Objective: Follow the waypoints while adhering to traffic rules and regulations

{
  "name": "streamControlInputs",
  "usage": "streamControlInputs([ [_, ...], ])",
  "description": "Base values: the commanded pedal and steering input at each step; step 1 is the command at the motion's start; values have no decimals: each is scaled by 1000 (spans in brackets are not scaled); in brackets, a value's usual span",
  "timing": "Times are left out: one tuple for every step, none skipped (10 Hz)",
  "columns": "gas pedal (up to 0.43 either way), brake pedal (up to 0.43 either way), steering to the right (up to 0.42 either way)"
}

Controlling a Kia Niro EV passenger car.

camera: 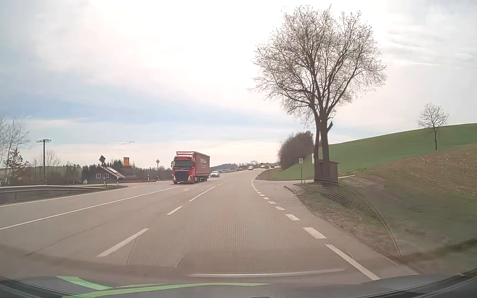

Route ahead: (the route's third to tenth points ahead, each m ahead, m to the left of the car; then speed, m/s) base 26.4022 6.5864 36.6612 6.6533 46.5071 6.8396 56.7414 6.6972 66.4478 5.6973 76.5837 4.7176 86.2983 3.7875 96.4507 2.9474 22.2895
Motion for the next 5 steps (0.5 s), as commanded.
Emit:
streamControlInputs([
  [130, 0, 4],
  [130, 0, 4],
  [138, 0, 3],
  [138, 0, 3],
  [138, 0, 2],
])
